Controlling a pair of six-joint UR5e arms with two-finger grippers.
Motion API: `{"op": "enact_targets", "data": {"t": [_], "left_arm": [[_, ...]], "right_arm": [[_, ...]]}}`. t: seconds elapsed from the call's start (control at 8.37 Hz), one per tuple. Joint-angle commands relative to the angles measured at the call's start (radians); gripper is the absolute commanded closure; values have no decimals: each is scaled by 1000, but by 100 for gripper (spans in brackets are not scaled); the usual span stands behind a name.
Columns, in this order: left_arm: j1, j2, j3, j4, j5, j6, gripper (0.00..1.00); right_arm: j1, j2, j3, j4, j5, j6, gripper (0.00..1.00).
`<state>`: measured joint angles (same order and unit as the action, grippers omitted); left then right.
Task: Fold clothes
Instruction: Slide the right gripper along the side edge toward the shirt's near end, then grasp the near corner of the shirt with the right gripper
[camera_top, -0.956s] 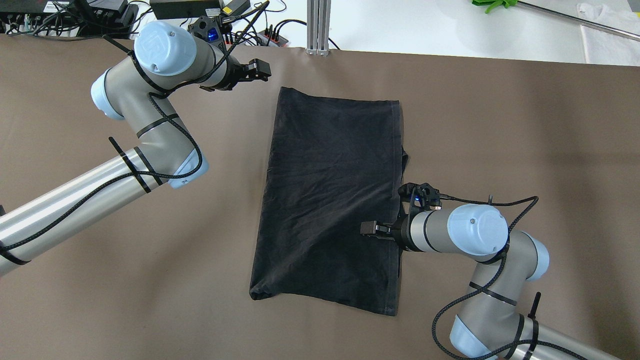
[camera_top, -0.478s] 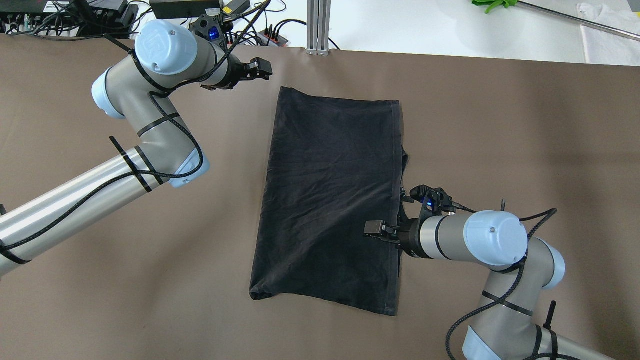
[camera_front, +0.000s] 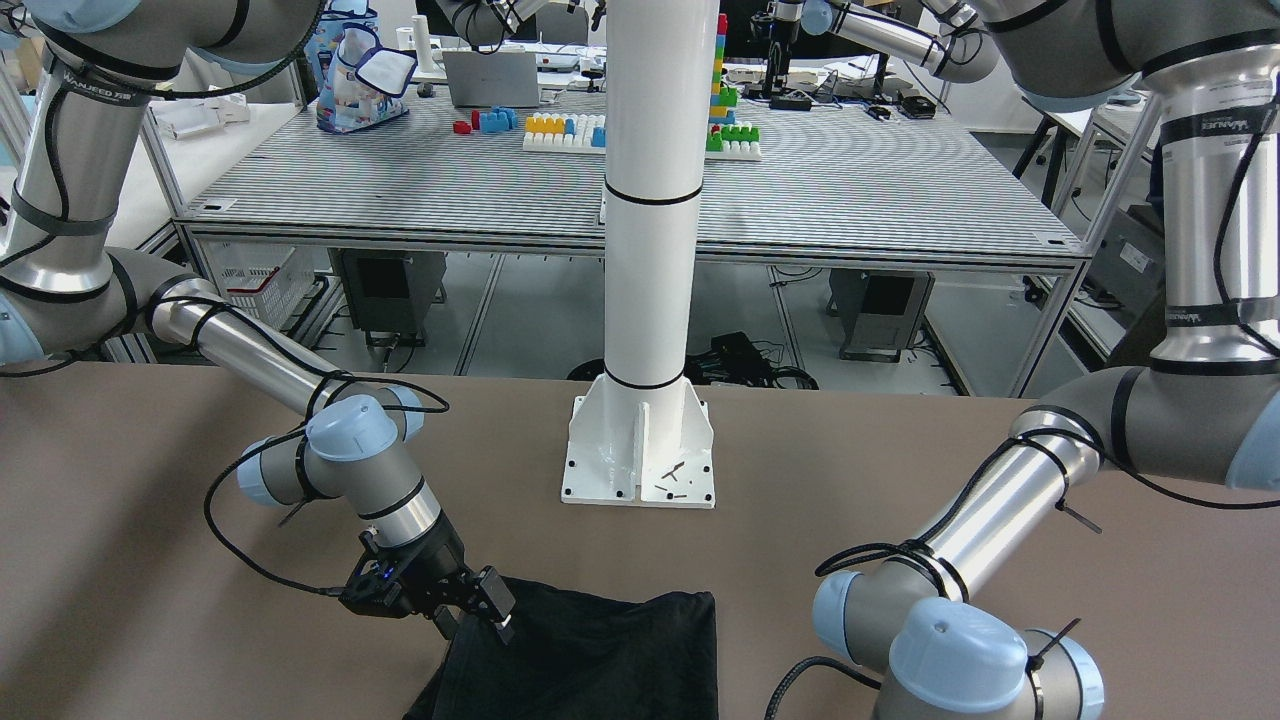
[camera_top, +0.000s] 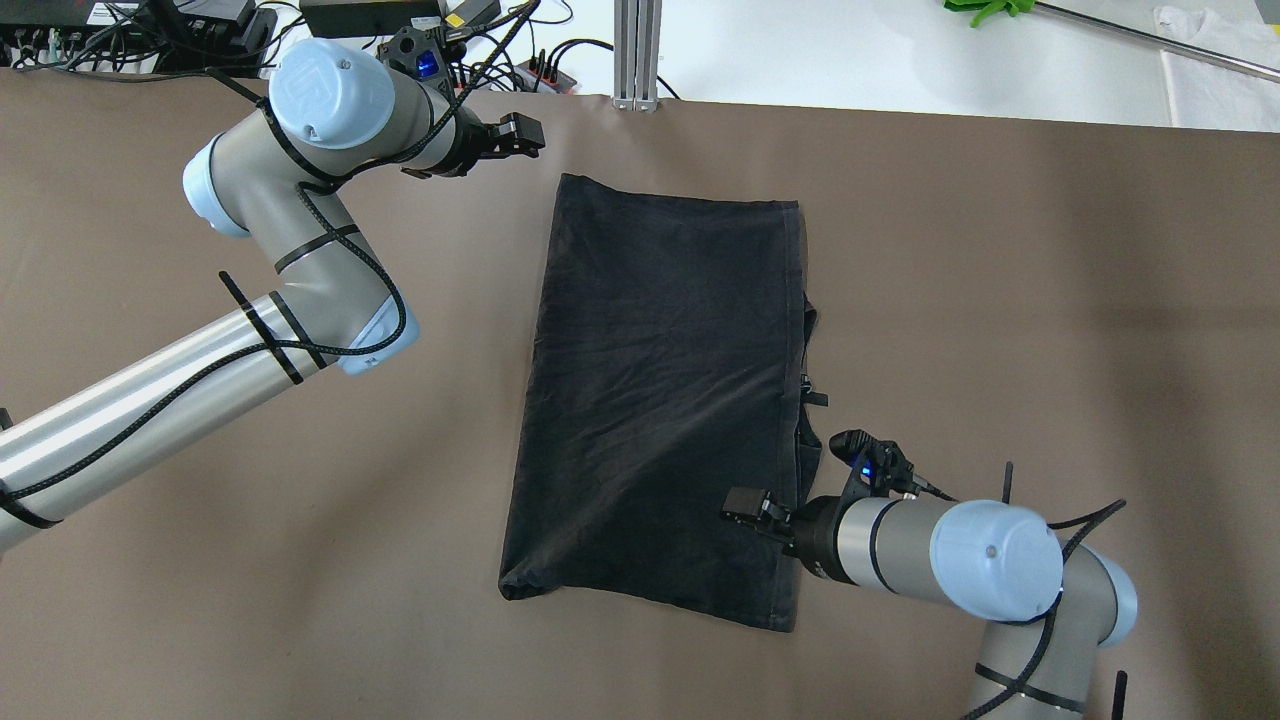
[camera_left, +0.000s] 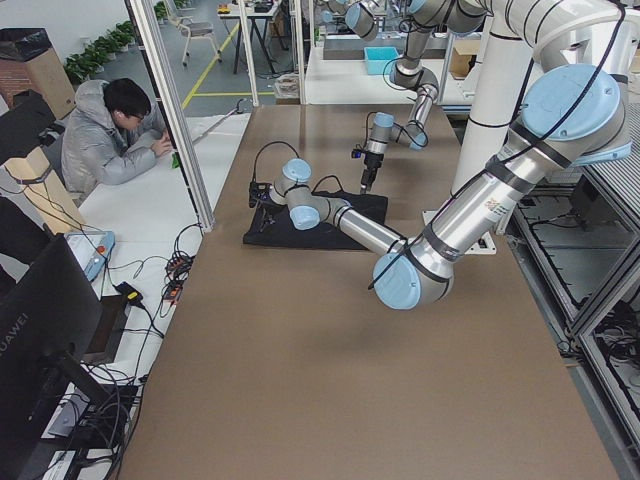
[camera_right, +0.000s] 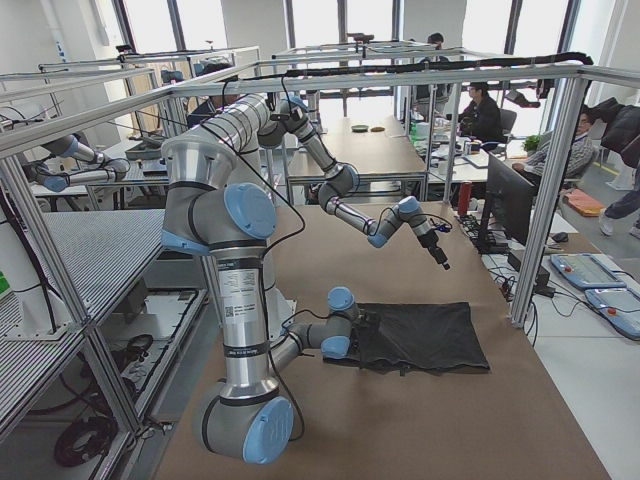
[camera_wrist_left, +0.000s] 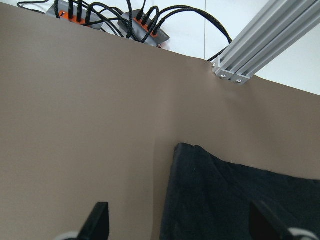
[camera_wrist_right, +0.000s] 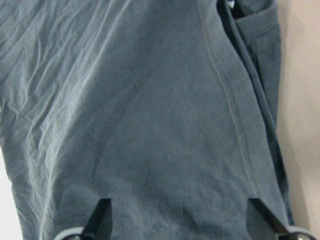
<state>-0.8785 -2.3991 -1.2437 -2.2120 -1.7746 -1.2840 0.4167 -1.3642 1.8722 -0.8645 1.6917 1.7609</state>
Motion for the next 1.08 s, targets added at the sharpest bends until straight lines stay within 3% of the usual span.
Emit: {"op": "enact_targets", "data": {"t": [0.0, 0.72, 0.96], "left_arm": [[-2, 0, -3, 0, 3, 0, 0], [0, 2, -3, 0, 11, 0, 0], [1, 0, -2, 0, 11, 0, 0]], "right_arm": [[-117, -3, -8, -4, -104, 9, 6], [-139, 23, -50, -14, -106, 9, 6], [-138, 83, -114, -15, -119, 9, 6]]}}
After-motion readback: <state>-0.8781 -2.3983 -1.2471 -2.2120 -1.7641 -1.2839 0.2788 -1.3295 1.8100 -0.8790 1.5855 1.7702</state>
